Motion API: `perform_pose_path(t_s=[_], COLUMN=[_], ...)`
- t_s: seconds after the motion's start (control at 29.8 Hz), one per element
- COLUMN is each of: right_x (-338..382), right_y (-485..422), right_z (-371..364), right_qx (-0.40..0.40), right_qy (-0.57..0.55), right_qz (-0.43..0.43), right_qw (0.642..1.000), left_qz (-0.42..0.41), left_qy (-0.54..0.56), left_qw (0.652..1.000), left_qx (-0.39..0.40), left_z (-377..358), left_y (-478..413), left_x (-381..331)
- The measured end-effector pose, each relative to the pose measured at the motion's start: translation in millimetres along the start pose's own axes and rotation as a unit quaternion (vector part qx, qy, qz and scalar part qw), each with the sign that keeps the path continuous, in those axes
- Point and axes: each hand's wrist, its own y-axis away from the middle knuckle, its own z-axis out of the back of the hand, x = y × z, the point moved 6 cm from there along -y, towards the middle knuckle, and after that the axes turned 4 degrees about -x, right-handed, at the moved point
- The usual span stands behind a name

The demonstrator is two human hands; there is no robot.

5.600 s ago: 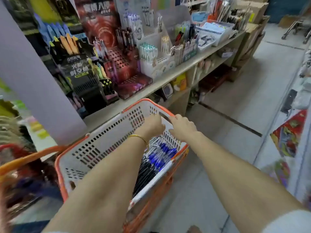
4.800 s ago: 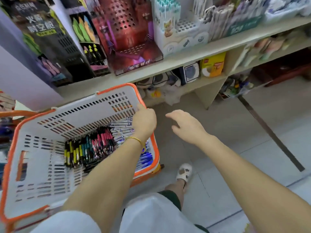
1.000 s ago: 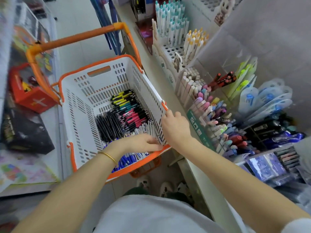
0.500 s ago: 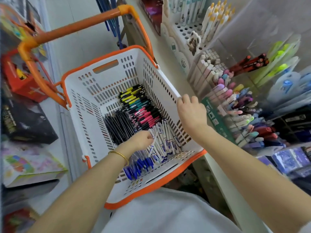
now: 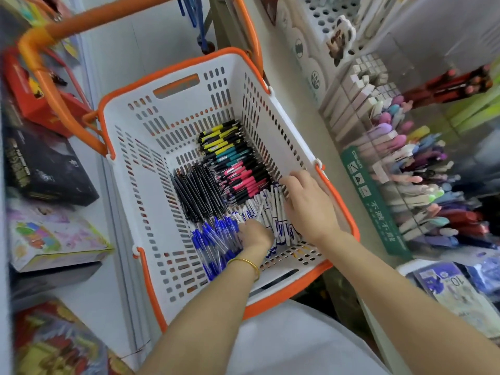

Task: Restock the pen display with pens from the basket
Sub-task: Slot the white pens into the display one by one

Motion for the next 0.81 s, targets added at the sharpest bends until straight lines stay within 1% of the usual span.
perform_pose_path(t_s=[0.13,0.3,0.47,0.57,0.67,0.81], right_x=[-2,-6,-6,-5,-5,-5], right_y=[-2,-4,-3,-2,-1,0], right_z=[-5,-8,-8,-5,-5,-7], right_qx=[0.036,0.04,0.039,0.03,0.028,0.033], right_qy=[-0.009,-0.038,-0.043,-0.043,-0.042,-0.046], right_qz=[-0.012,-0.039,-0.041,-0.039,-0.037,-0.04], right_qw=[0.999,0.998,0.997,0.998,0.998,0.998], left_qz=[0.066,0.074,0.09,0.1,0.121,0.135], left_qy=[0.019,0.001,0.087,0.088,0.073,0.106], left_qw=[0.997,0.997,0.992,0.991,0.989,0.984], left_qx=[-0.024,-0.038,-0.029,-0.022,-0.033,-0.036], left_z=[-3,0,-5,-8,-5,-7], left_y=[-1,-8,-15,-19,-23,-33], left_x=[4,8,2,-1,-3,-1])
